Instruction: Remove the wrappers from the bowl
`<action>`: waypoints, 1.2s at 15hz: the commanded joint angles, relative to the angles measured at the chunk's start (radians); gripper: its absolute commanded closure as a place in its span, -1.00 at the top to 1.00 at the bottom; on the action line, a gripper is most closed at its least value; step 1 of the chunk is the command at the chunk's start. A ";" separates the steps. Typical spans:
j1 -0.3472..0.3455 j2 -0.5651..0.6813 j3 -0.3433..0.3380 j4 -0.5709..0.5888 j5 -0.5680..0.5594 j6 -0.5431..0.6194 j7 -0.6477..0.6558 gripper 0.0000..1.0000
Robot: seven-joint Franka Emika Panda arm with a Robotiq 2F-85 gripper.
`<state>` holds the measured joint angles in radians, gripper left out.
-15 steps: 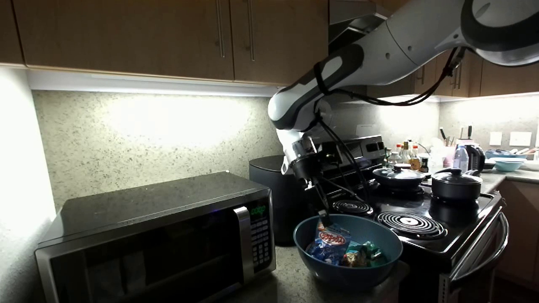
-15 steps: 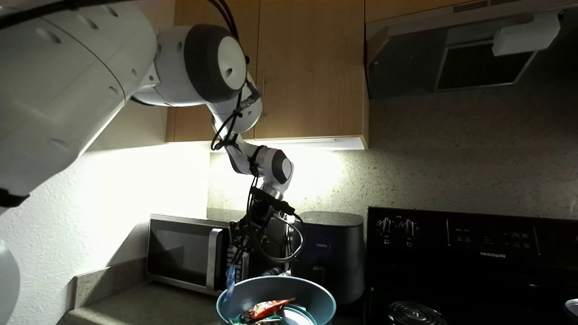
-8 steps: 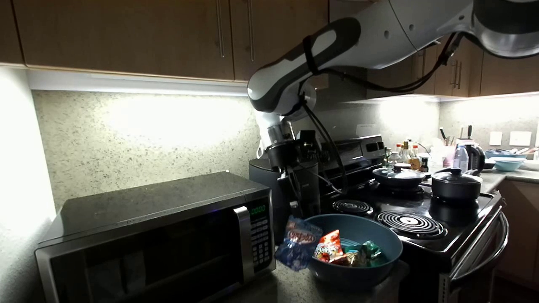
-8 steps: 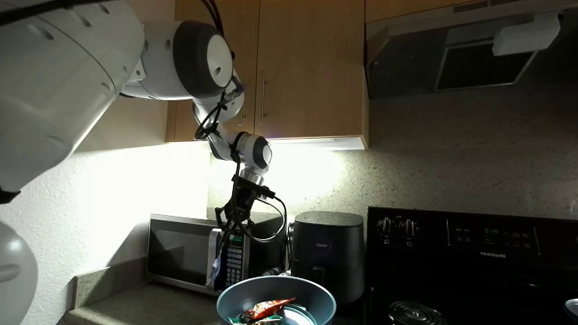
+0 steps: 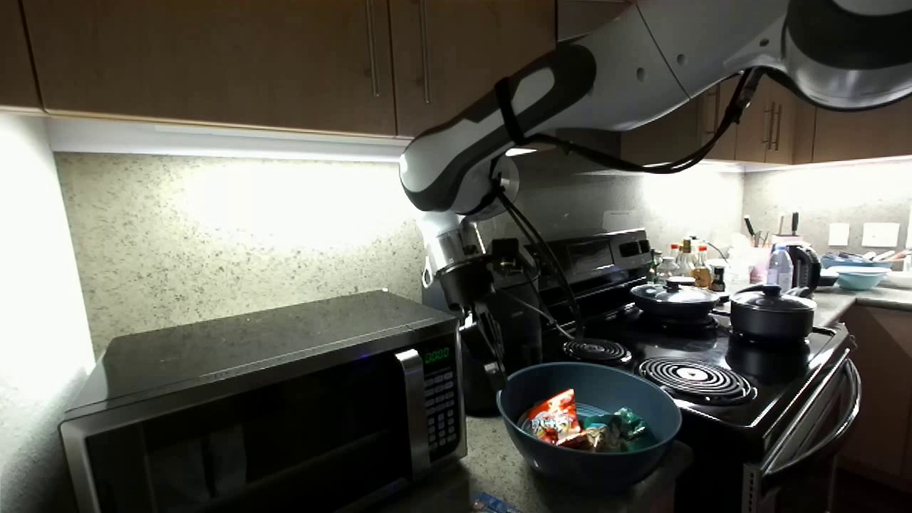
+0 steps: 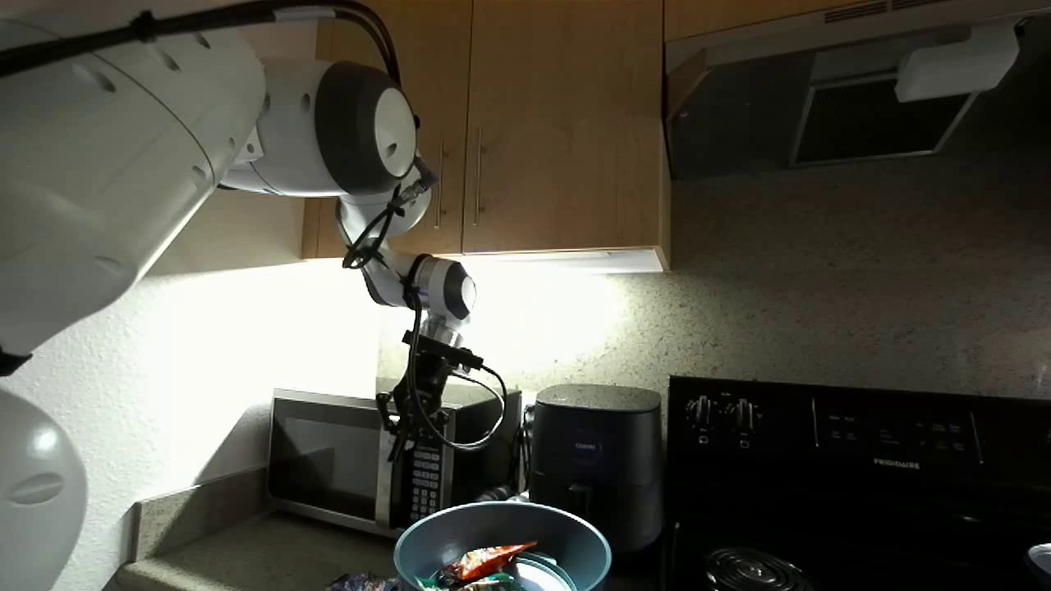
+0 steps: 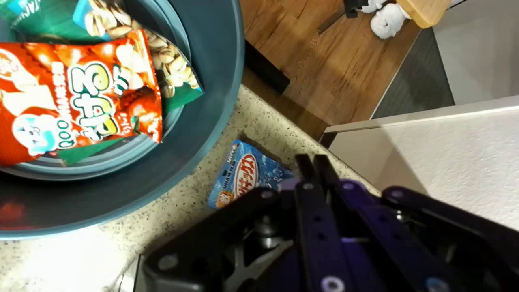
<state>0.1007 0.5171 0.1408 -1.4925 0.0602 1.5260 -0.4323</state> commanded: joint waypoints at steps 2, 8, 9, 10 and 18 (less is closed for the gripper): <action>-0.005 0.017 0.004 0.003 -0.022 -0.003 0.016 -0.67; -0.053 -0.066 -0.035 -0.147 0.026 0.211 0.108 0.58; -0.068 -0.093 -0.046 -0.196 0.033 0.259 0.124 0.71; -0.081 -0.117 -0.057 -0.242 0.042 0.302 0.142 0.85; -0.138 -0.191 -0.109 -0.412 0.103 0.387 0.219 1.00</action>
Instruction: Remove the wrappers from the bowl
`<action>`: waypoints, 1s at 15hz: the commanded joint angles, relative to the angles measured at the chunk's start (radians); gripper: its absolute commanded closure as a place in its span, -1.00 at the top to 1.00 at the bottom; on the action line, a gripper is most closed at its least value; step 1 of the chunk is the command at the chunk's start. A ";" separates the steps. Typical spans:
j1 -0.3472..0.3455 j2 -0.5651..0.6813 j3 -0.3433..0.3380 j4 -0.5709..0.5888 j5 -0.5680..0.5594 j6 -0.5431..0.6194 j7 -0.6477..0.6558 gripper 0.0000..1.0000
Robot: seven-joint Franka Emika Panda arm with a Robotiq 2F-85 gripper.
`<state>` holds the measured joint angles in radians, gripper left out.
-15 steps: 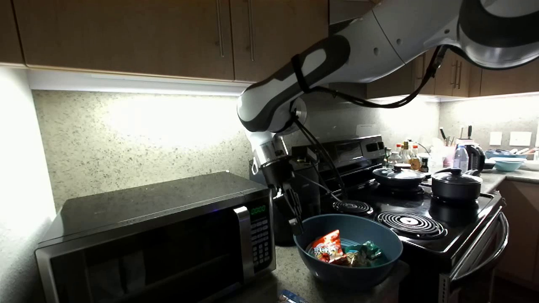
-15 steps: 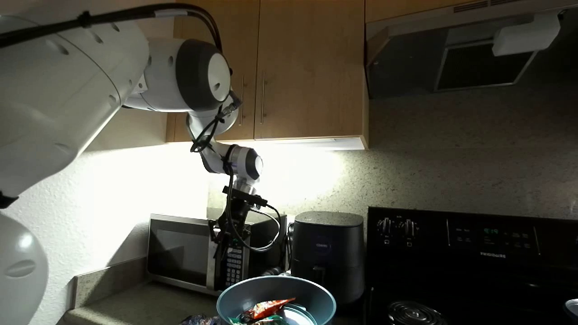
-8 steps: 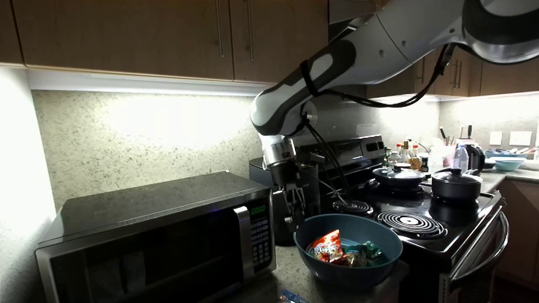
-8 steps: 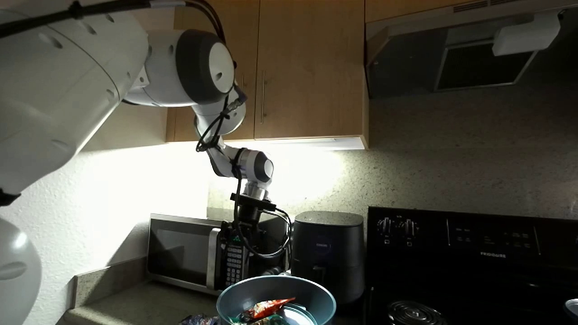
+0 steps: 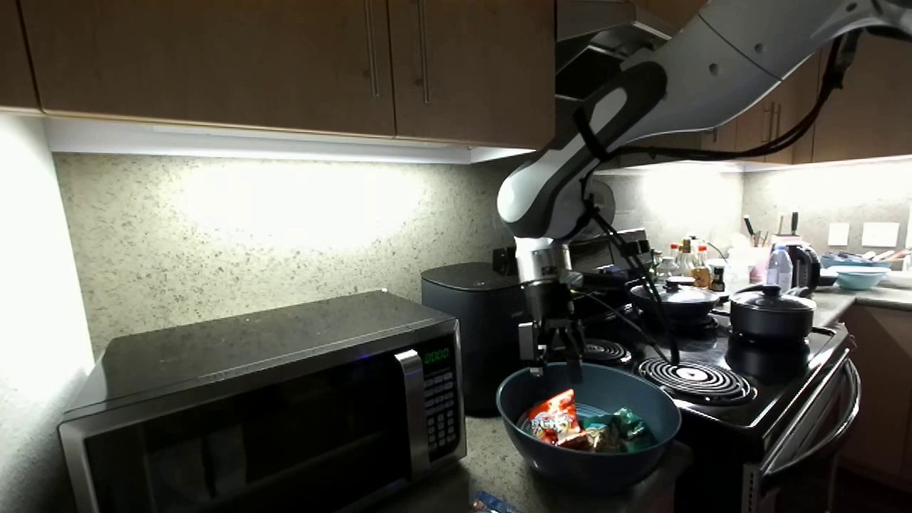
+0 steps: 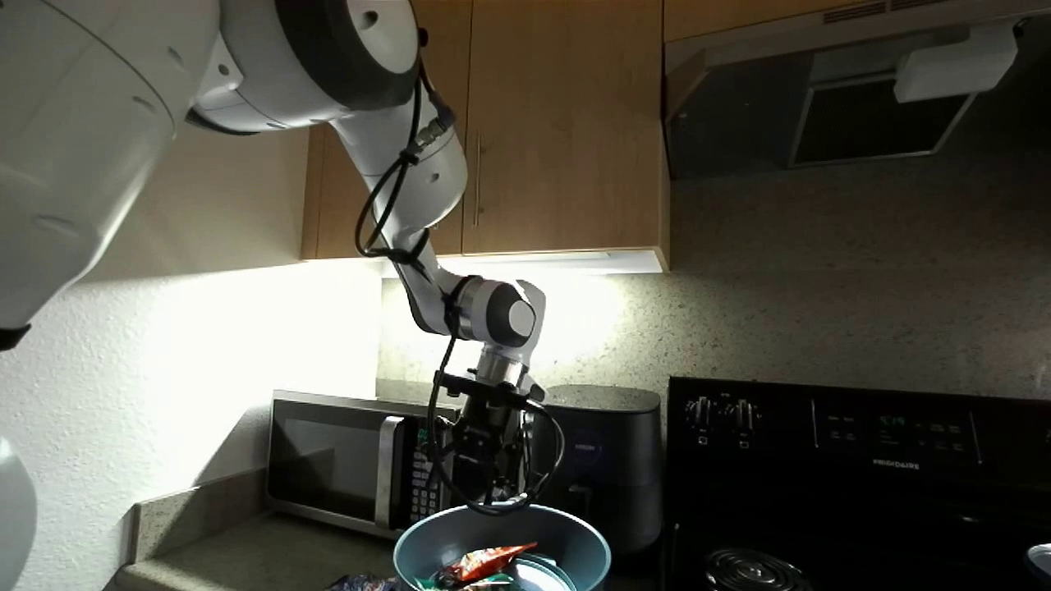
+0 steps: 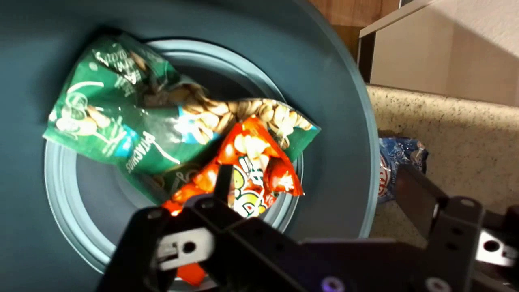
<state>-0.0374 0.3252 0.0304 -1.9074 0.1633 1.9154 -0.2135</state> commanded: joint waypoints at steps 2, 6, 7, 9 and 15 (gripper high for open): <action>-0.001 -0.022 -0.003 -0.030 0.002 0.005 0.009 1.00; 0.002 -0.029 -0.003 -0.035 0.002 0.007 0.017 1.00; -0.003 -0.014 -0.008 -0.036 0.028 0.059 0.046 1.00; -0.015 0.020 -0.014 -0.028 0.072 0.118 0.072 1.00; -0.002 0.089 -0.053 -0.051 0.073 0.333 0.263 1.00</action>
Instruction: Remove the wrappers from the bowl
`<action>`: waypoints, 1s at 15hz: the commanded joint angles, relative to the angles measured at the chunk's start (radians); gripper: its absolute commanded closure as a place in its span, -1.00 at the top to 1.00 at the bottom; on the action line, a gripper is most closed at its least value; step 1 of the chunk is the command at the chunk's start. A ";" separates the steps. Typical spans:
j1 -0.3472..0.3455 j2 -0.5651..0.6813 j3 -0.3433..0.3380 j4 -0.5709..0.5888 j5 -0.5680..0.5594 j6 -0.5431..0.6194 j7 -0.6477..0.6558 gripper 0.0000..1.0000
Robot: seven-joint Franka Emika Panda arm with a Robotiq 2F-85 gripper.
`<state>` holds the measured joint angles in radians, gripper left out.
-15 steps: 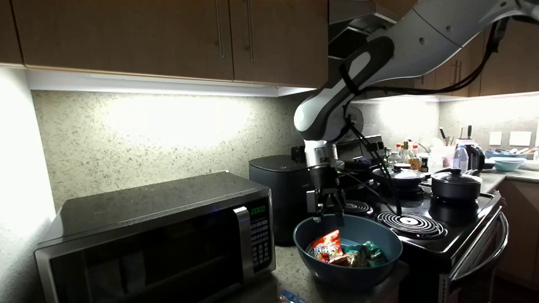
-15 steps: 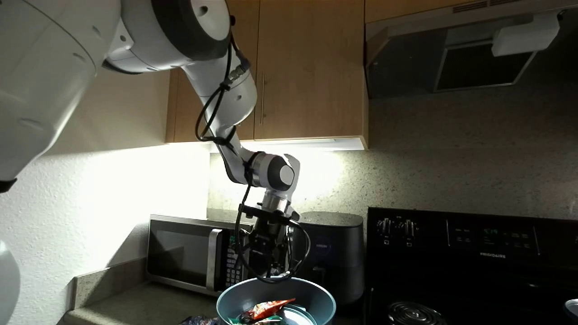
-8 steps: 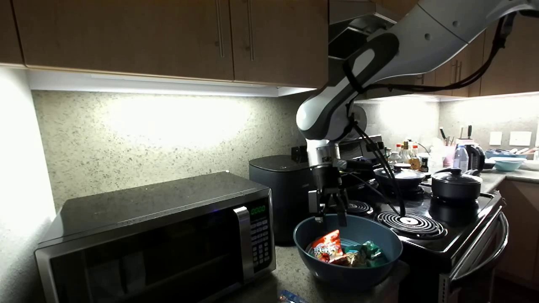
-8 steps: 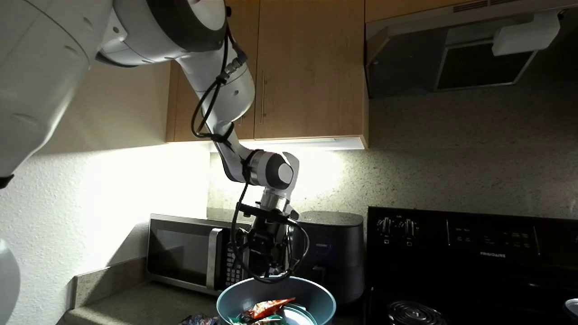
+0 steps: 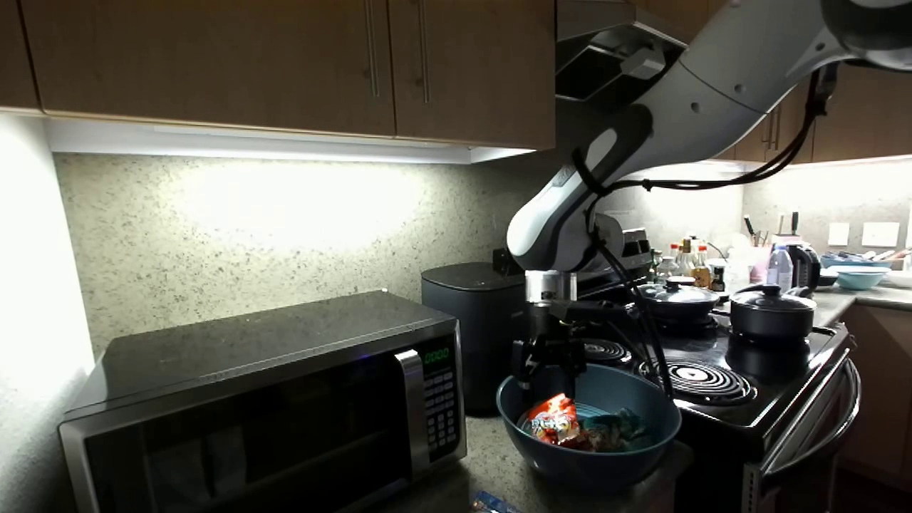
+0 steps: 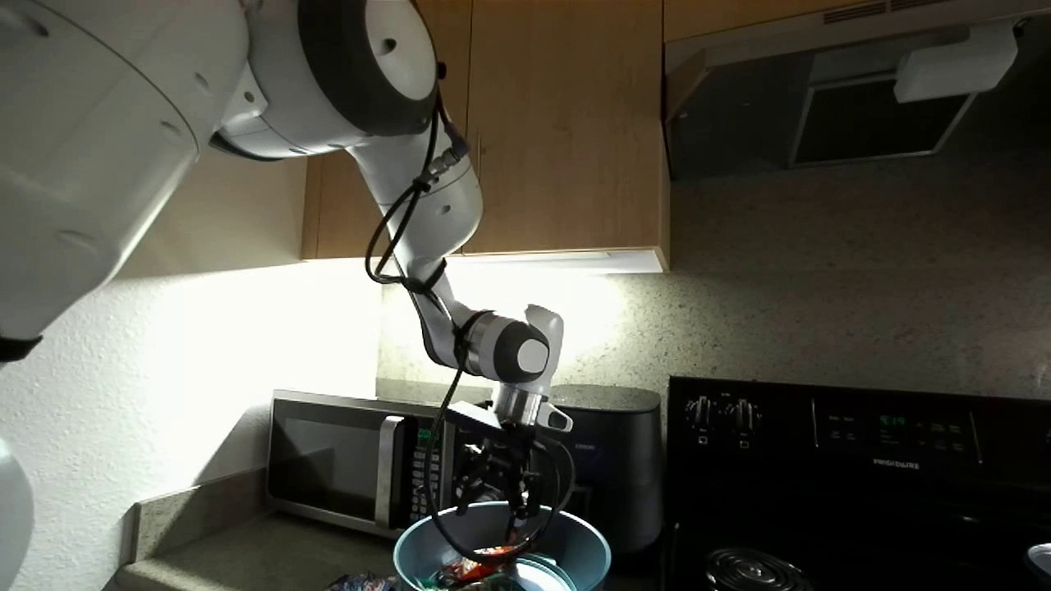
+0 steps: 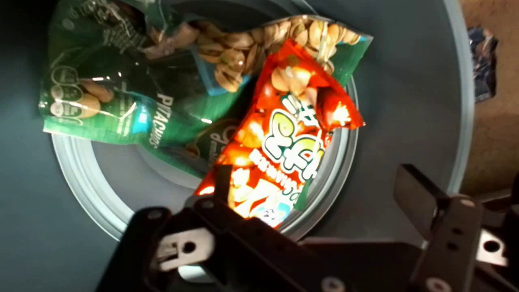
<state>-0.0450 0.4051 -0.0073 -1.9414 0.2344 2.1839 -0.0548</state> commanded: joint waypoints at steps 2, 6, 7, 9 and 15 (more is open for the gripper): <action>0.010 0.013 -0.026 -0.027 -0.006 0.093 0.169 1.00; 0.035 -0.015 -0.066 -0.052 -0.052 0.048 0.340 1.00; 0.035 -0.023 -0.069 -0.058 -0.050 0.034 0.365 1.00; 0.041 -0.033 -0.078 -0.068 -0.057 -0.014 0.422 1.00; 0.027 -0.022 -0.067 -0.060 -0.026 -0.104 0.430 1.00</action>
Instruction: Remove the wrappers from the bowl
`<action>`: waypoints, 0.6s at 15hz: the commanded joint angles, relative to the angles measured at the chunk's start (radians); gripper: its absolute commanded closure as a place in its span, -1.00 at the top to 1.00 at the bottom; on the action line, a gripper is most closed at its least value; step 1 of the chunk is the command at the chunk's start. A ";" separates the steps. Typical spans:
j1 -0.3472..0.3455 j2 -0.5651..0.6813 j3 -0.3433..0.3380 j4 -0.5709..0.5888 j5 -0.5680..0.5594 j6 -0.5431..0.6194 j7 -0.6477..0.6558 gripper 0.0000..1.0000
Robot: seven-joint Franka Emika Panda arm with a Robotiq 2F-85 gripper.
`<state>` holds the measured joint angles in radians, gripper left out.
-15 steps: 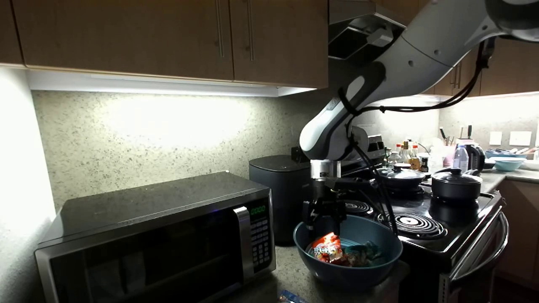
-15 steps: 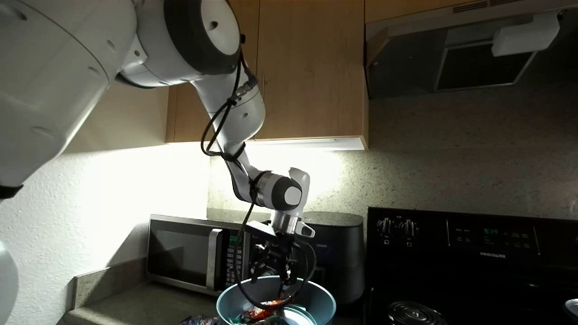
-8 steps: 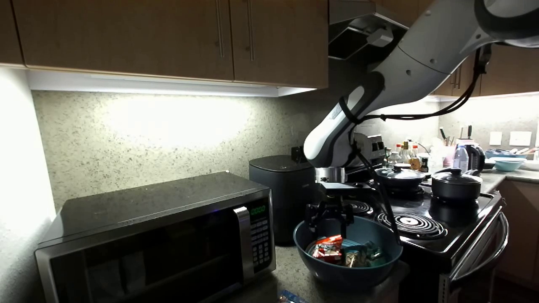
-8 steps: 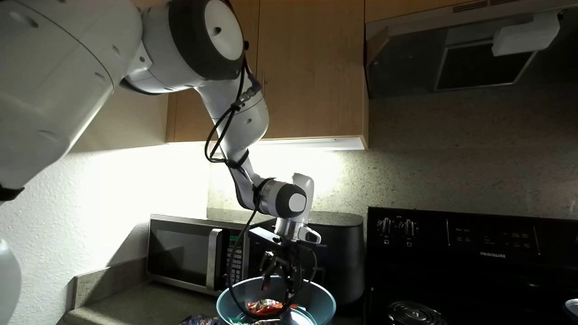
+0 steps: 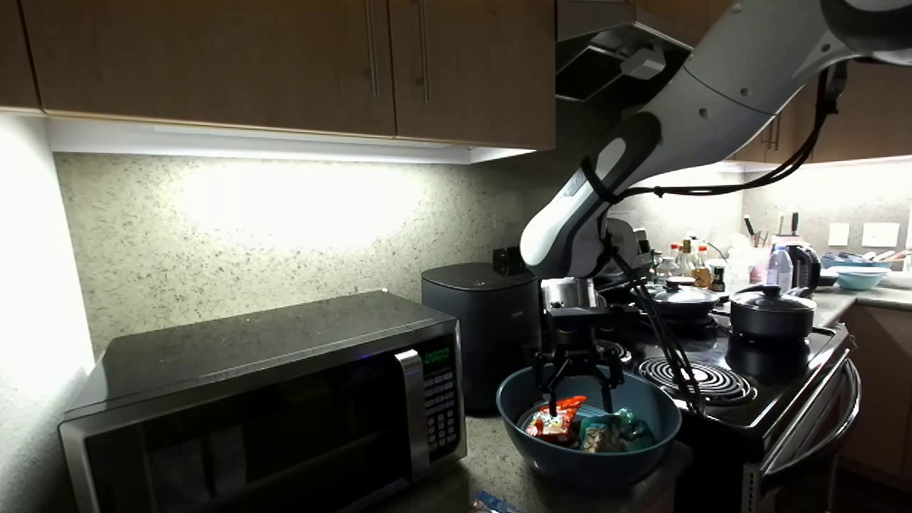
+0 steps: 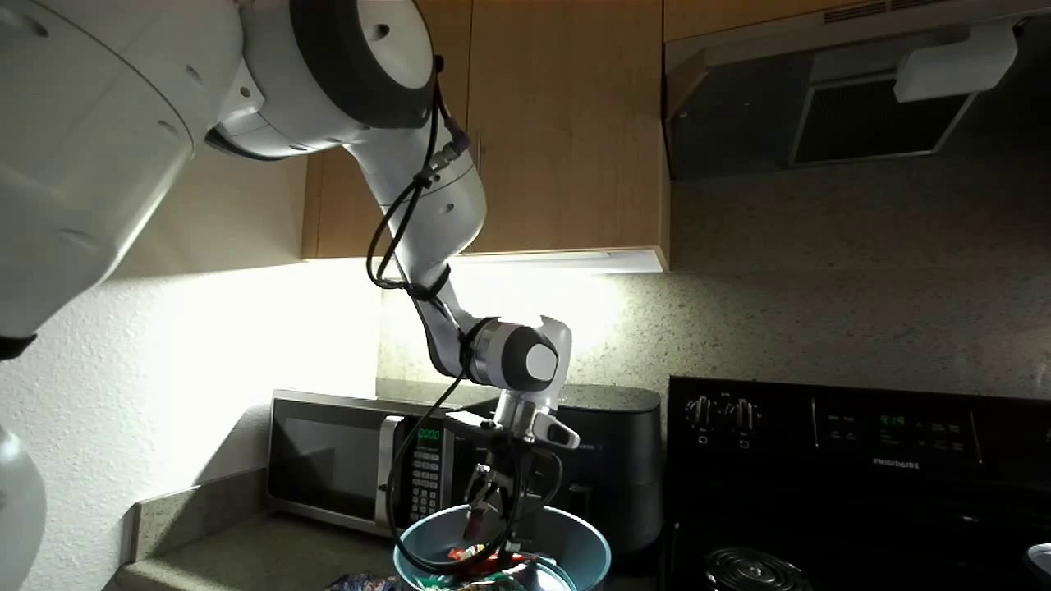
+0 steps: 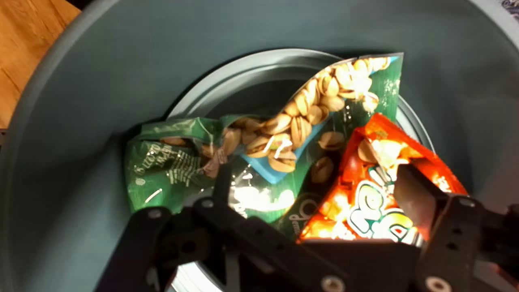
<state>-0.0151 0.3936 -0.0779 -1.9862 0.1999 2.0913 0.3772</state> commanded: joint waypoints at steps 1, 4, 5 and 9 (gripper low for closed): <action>-0.009 0.015 0.008 0.002 0.018 0.017 -0.023 0.88; -0.010 0.046 0.011 0.028 0.014 0.065 -0.049 0.47; -0.012 0.055 0.015 0.034 0.018 0.086 -0.064 0.38; -0.009 0.082 0.019 0.054 0.005 0.132 -0.089 0.21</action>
<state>-0.0157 0.4562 -0.0687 -1.9486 0.2020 2.1890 0.3298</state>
